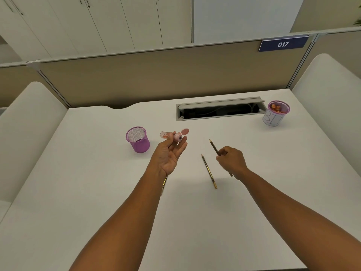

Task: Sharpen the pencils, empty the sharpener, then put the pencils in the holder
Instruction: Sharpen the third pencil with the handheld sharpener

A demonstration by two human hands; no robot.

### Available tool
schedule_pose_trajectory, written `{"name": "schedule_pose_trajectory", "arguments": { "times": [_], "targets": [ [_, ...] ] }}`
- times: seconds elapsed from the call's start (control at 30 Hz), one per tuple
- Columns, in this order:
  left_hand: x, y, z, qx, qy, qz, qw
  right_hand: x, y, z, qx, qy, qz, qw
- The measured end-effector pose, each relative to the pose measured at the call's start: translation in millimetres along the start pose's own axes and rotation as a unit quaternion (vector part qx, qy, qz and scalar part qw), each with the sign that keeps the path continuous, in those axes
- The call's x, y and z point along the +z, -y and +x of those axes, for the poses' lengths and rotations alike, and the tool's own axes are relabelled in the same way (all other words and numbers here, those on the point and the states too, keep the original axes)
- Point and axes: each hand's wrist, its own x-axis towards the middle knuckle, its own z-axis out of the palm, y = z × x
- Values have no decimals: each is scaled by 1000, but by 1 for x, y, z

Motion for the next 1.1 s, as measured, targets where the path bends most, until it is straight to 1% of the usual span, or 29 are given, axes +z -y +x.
{"name": "schedule_pose_trajectory", "arguments": {
  "times": [0.23, 0.5, 0.77, 1.1],
  "targets": [
    [-21, 6, 9, -13, -24, -5, 1000, 23, -30, 18, 45, 7, -48, 998],
    [-40, 3, 23, -17, -40, 0, 999, 45, -52, 34, 78, 18, -55, 995],
    [-53, 3, 35, -25, -58, -4, 998, 55, -61, 43, 90, 38, -67, 993],
    [-56, 2, 46, -32, -50, -4, 998, 61, -62, 52, 94, 44, -109, 989]
  ]
}}
